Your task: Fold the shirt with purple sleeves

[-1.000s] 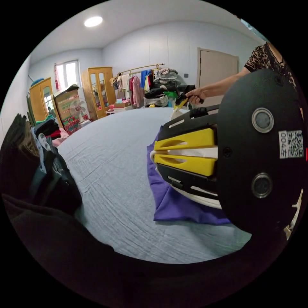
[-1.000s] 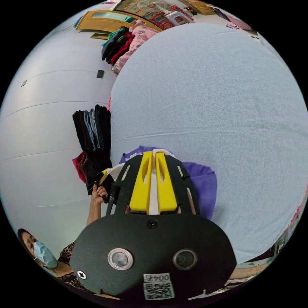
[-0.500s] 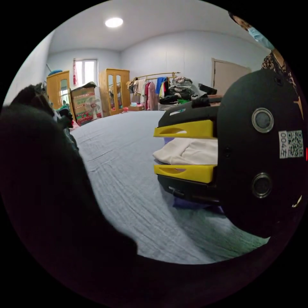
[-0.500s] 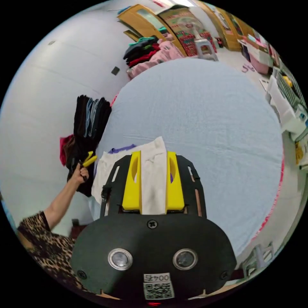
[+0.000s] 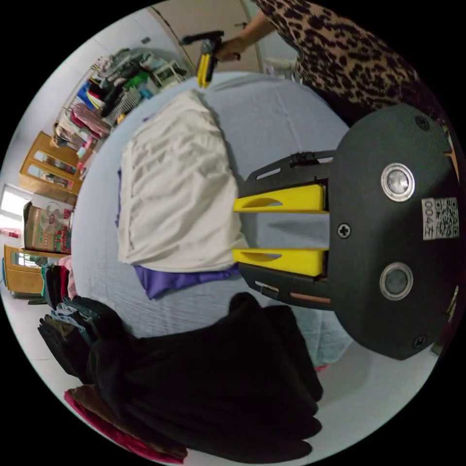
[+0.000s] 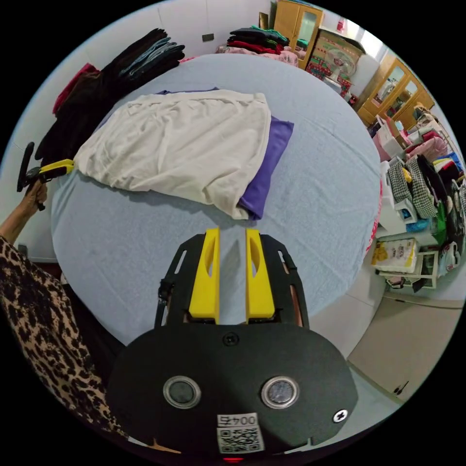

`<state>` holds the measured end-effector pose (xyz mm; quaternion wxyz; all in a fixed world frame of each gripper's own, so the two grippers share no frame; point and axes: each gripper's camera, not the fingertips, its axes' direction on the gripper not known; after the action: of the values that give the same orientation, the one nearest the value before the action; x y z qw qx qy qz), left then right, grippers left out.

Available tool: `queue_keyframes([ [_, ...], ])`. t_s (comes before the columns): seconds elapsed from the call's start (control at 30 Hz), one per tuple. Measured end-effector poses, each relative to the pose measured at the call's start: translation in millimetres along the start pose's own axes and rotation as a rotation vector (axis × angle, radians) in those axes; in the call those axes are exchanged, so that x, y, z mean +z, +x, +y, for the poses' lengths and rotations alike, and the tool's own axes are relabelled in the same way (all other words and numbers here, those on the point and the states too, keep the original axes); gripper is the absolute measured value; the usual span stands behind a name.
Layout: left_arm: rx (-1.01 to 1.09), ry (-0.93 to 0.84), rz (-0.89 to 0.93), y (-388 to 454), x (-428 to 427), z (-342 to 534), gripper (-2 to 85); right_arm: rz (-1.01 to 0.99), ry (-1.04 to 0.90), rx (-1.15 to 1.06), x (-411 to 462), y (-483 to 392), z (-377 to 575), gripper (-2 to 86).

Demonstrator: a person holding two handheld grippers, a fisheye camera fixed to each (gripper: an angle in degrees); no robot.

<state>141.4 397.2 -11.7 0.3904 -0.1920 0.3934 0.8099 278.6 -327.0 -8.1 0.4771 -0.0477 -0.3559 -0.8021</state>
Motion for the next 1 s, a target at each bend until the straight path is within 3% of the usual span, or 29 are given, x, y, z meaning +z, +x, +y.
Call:
queue_keyframes([
  [0.07,0.02,-0.02,-0.109,17,10,15,10.3,0.041,0.017,-0.014,13,-9,-3,8.5],
  [0.27,0.075,-0.051,-0.178,36,25,14,11.6,0.054,0.002,-0.041,46,-17,-6,8.9],
  [0.57,0.111,-0.105,-0.175,40,48,11,6.5,-0.022,-0.036,-0.067,81,2,-11,0.8],
  [1.0,0.142,-0.16,-0.046,14,36,15,2.0,-0.271,-0.115,-0.008,87,116,-21,-0.7],
])
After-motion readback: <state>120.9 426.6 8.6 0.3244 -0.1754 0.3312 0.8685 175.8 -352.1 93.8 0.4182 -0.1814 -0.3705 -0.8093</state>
